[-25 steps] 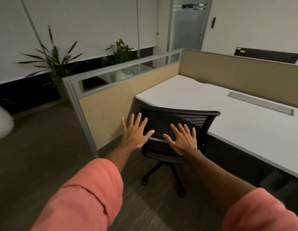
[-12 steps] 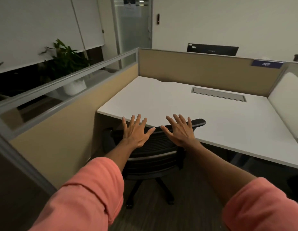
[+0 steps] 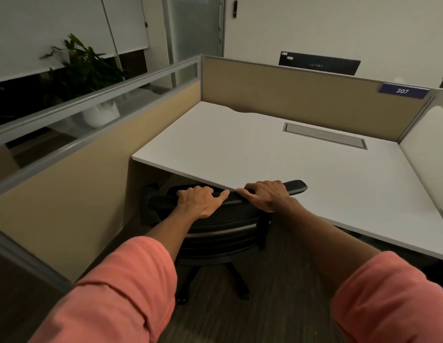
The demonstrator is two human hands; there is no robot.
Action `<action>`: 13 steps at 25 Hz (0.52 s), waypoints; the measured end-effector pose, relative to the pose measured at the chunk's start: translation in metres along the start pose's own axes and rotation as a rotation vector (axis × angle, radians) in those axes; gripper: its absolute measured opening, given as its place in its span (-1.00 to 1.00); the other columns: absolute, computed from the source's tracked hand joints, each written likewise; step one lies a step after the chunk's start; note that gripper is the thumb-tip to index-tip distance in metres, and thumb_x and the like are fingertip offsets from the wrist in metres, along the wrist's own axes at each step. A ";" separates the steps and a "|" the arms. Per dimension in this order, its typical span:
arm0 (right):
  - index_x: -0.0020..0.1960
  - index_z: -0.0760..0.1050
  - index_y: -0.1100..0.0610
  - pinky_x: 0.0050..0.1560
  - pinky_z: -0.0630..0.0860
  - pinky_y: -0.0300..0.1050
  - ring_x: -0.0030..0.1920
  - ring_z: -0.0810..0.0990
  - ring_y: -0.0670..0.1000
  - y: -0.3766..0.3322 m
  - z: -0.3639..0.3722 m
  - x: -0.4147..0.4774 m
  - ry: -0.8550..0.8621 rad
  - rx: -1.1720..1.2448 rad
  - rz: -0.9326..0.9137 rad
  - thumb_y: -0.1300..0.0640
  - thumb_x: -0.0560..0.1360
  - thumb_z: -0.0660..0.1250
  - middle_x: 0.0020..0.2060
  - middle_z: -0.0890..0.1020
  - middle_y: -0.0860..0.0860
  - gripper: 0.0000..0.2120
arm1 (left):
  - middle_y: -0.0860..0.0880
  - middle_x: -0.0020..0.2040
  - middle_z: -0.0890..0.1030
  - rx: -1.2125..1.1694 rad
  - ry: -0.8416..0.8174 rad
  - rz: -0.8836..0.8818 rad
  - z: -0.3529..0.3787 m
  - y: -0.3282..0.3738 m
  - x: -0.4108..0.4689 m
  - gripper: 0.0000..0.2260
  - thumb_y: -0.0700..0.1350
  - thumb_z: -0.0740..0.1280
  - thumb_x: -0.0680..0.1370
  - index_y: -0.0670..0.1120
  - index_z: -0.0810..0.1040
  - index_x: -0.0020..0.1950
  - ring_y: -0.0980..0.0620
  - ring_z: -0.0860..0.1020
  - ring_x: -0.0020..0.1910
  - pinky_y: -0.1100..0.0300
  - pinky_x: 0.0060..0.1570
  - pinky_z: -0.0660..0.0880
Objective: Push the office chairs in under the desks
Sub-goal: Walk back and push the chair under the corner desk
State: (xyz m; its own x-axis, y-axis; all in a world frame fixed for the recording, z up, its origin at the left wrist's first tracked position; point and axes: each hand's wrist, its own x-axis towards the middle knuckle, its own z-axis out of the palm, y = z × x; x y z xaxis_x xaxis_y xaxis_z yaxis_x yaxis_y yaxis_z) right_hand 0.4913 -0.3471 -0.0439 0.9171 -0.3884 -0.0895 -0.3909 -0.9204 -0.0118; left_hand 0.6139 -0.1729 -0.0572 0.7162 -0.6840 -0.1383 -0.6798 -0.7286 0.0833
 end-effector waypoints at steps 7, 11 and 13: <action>-0.02 0.52 -0.04 -0.12 0.29 -0.01 -0.20 0.53 0.07 -0.002 0.015 -0.019 0.111 -0.024 -0.017 -0.39 0.55 -0.19 -0.26 0.58 0.04 -0.37 | -0.12 0.19 0.61 0.012 0.071 -0.006 0.012 0.005 -0.021 -0.26 0.43 -0.14 0.53 -0.01 0.47 0.39 -0.16 0.54 0.17 -0.09 0.14 0.34; 0.09 0.56 0.00 -0.05 0.32 0.01 -0.18 0.49 0.06 -0.004 0.025 -0.038 0.115 -0.002 0.004 -0.39 0.56 -0.18 -0.16 0.63 0.09 -0.33 | -0.09 0.16 0.62 0.019 0.106 0.015 0.023 0.010 -0.040 -0.29 0.41 -0.12 0.55 -0.03 0.49 0.35 -0.12 0.55 0.14 -0.08 0.11 0.32; 0.17 0.56 0.01 0.03 0.34 0.04 -0.10 0.53 0.08 -0.006 0.026 -0.047 0.115 0.009 0.009 -0.39 0.56 -0.17 -0.09 0.65 0.11 -0.32 | -0.08 0.14 0.63 0.017 0.117 0.016 0.026 0.011 -0.048 -0.31 0.40 -0.12 0.56 -0.04 0.50 0.34 -0.11 0.55 0.13 -0.07 0.10 0.32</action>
State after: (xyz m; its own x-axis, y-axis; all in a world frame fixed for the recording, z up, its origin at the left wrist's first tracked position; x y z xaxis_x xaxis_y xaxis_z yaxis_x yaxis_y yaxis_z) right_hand 0.4490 -0.3222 -0.0659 0.9164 -0.3996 0.0249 -0.3992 -0.9167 -0.0201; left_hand 0.5681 -0.1466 -0.0749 0.7181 -0.6957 -0.0206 -0.6932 -0.7175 0.0679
